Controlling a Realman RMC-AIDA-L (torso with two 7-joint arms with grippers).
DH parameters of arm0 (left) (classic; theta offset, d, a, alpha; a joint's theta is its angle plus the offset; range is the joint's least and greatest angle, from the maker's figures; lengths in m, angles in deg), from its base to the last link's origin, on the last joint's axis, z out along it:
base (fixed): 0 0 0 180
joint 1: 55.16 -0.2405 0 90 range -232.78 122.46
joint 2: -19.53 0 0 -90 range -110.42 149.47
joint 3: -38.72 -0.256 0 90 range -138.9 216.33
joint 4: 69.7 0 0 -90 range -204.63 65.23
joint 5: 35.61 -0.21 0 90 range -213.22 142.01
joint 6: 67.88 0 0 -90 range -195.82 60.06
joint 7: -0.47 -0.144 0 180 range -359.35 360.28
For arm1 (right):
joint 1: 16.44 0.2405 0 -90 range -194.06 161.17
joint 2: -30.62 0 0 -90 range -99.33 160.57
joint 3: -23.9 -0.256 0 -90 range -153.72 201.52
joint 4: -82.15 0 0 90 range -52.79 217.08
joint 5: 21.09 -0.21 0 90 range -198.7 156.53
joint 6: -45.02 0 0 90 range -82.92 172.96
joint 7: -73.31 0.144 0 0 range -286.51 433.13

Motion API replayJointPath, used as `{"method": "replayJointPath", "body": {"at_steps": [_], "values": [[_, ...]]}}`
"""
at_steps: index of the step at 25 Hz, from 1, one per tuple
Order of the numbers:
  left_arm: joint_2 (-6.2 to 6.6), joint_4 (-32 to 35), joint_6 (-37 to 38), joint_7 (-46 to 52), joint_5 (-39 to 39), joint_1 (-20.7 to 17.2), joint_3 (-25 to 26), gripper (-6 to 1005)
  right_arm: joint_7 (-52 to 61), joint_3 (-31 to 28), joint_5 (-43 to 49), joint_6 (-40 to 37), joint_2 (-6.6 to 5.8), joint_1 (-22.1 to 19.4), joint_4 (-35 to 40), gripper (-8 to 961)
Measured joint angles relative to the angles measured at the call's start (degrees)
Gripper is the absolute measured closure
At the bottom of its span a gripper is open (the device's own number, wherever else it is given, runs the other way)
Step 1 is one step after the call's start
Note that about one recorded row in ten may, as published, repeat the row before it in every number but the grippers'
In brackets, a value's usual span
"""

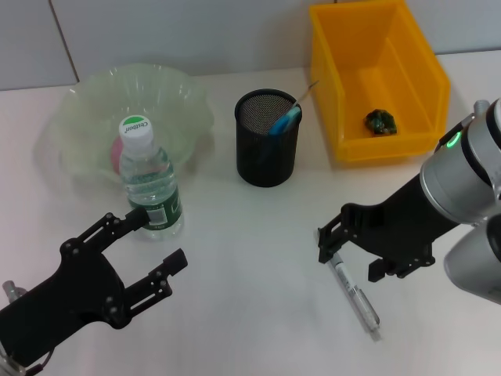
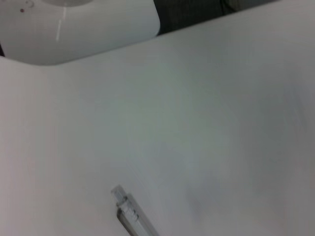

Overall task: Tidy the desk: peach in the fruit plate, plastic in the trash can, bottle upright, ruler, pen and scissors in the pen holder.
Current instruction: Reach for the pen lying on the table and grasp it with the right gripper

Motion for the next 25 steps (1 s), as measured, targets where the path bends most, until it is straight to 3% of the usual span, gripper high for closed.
{"method": "replayJointPath", "body": {"at_steps": [15, 25], "values": [[0.0, -0.7, 0.3, 0.0, 0.1, 0.5, 0.2, 215, -6.0, 0.4, 3.3, 2.0, 0.0, 1.5, -7.1, 292], [0.01, -0.9, 0.8, 0.0, 0.5, 0.7, 0.4, 215, -8.2, 1.2, 3.1, 2.0, -0.79, 2.3, -10.3, 294]]}}
